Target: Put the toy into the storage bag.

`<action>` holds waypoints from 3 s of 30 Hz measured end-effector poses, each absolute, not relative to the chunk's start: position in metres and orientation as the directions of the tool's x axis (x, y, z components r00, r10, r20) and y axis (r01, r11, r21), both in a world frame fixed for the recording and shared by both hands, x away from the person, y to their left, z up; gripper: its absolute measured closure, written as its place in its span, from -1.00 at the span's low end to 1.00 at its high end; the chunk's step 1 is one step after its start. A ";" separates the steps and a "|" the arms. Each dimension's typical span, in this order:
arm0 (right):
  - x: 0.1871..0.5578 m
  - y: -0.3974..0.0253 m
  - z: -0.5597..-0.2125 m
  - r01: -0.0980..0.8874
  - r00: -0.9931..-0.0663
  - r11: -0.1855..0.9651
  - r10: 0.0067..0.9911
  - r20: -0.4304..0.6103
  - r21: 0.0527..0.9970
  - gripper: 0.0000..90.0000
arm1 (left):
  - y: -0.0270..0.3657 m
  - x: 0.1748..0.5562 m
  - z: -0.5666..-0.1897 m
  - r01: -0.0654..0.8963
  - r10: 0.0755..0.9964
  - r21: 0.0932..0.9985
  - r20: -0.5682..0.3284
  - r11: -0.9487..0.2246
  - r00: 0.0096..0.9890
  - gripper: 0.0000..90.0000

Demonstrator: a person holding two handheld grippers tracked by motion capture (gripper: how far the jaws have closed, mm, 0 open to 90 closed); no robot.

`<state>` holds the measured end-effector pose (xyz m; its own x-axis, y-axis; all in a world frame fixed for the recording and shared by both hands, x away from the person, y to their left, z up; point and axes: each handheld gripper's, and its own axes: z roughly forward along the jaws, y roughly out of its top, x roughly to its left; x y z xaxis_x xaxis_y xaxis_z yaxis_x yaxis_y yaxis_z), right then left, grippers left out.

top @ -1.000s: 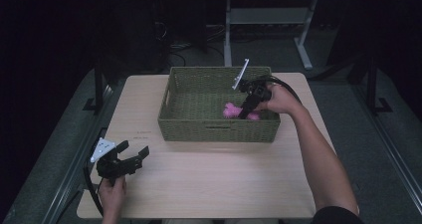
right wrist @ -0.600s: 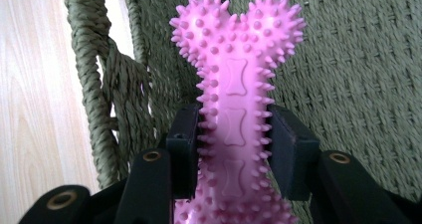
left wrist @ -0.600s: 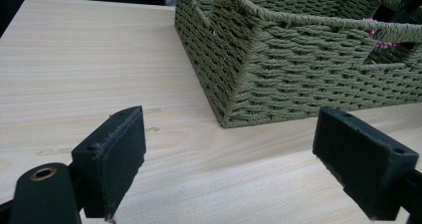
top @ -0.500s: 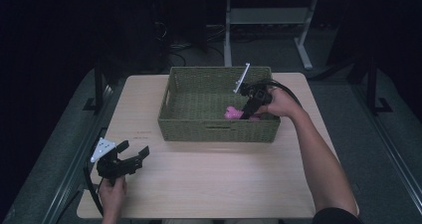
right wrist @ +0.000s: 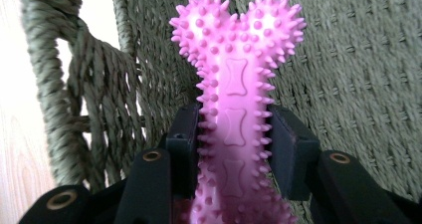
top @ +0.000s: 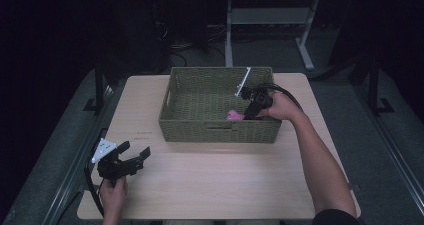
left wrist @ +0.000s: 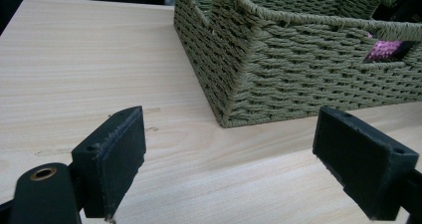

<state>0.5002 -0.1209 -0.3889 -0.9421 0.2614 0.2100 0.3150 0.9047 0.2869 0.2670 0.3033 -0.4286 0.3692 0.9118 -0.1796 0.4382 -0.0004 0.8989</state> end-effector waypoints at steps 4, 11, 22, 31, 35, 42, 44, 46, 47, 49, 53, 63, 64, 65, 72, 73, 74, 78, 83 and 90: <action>0.501 -0.120 -0.391 0.319 -0.940 0.903 0.264 0.215 0.286 0.29 | 0.305 0.267 -0.428 0.437 0.913 0.899 -0.181 0.002 0.367 -0.71; 0.502 -0.119 -0.391 0.329 -0.937 0.900 0.273 0.219 0.286 0.20 | 0.304 0.267 -0.428 0.437 0.912 0.899 -0.181 0.002 0.369 -0.71; 0.501 -0.119 -0.381 0.349 -0.933 0.877 0.291 0.213 0.329 0.13 | 0.303 0.267 -0.428 0.437 0.912 0.899 -0.181 0.002 0.368 -0.71; 0.497 -0.125 -0.364 0.362 -0.931 0.856 0.309 0.196 0.370 0.03 | 0.301 0.267 -0.428 0.439 0.911 0.899 -0.180 0.000 0.370 -0.71; 0.494 -0.129 -0.358 0.363 -0.931 0.851 0.314 0.188 0.379 -0.02 | 0.301 0.267 -0.428 0.438 0.911 0.899 -0.178 -0.003 0.371 -0.71; 0.489 -0.133 -0.349 0.369 -0.929 0.840 0.323 0.178 0.397 -0.11 | 0.301 0.267 -0.429 0.441 0.910 0.898 -0.181 -0.002 0.372 -0.71; 0.488 -0.134 -0.346 0.369 -0.929 0.839 0.324 0.177 0.400 -0.13 | 0.302 0.266 -0.429 0.442 0.910 0.897 -0.180 -0.004 0.373 -0.71; 0.486 -0.135 -0.343 0.368 -0.930 0.837 0.327 0.168 0.406 -0.14 | 0.302 0.265 -0.428 0.434 0.911 0.901 -0.176 -0.003 0.373 -0.71; 0.485 -0.135 -0.342 0.367 -0.930 0.834 0.326 0.169 0.411 -0.14 | 0.302 0.265 -0.428 0.434 0.912 0.901 -0.175 -0.004 0.372 -0.71; 0.483 -0.135 -0.338 0.366 -0.931 0.834 0.327 0.164 0.414 -0.15 | 0.303 0.265 -0.428 0.436 0.911 0.900 -0.178 -0.002 0.371 -0.71; 0.479 -0.135 -0.334 0.358 -0.934 0.832 0.322 0.156 0.423 -0.17 | 0.302 0.265 -0.428 0.435 0.911 0.900 -0.175 -0.005 0.372 -0.71; 0.467 -0.137 -0.324 0.353 -0.936 0.827 0.318 0.152 0.438 -0.22 | 0.300 0.265 -0.427 0.432 0.913 0.902 -0.167 -0.011 0.372 -0.71; 0.467 -0.137 -0.324 0.353 -0.936 0.827 0.318 0.152 0.438 -0.22 | 0.300 0.265 -0.427 0.432 0.913 0.902 -0.167 -0.011 0.372 -0.71; 0.465 -0.138 -0.323 0.353 -0.935 0.826 0.320 0.151 0.440 -0.23 | 0.300 0.265 -0.427 0.431 0.913 0.902 -0.168 -0.010 0.372 -0.71; 0.460 -0.142 -0.321 0.344 -0.939 0.825 0.313 0.144 0.447 -0.24 | 0.299 0.265 -0.427 0.433 0.913 0.901 -0.166 -0.014 0.374 -0.71; 0.459 -0.143 -0.321 0.346 -0.938 0.824 0.317 0.141 0.448 -0.25 | 0.299 0.265 -0.427 0.433 0.913 0.901 -0.165 -0.014 0.374 -0.71; 0.458 -0.143 -0.321 0.345 -0.938 0.823 0.314 0.143 0.452 -0.25 | 0.299 0.265 -0.427 0.432 0.913 0.902 -0.165 -0.015 0.374 -0.72; 0.454 -0.145 -0.320 0.351 -0.936 0.818 0.322 0.143 0.456 -0.29 | 0.300 0.265 -0.427 0.430 0.914 0.903 -0.166 -0.010 0.370 -0.71; 0.447 -0.149 -0.320 0.356 -0.934 0.810 0.329 0.141 0.466 -0.29 | 0.299 0.265 -0.427 0.430 0.913 0.903 -0.162 -0.016 0.374 -0.71; 0.439 -0.154 -0.321 0.354 -0.934 0.809 0.333 0.131 0.469 -0.32 | 0.299 0.265 -0.427 0.431 0.913 0.902 -0.161 -0.018 0.374 -0.71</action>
<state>0.4390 -0.1544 -0.3208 -0.9337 0.3332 0.1308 0.3544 0.8090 0.4690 0.2648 0.2986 -0.4271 0.3743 0.9132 -0.1611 0.4313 -0.0176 0.9020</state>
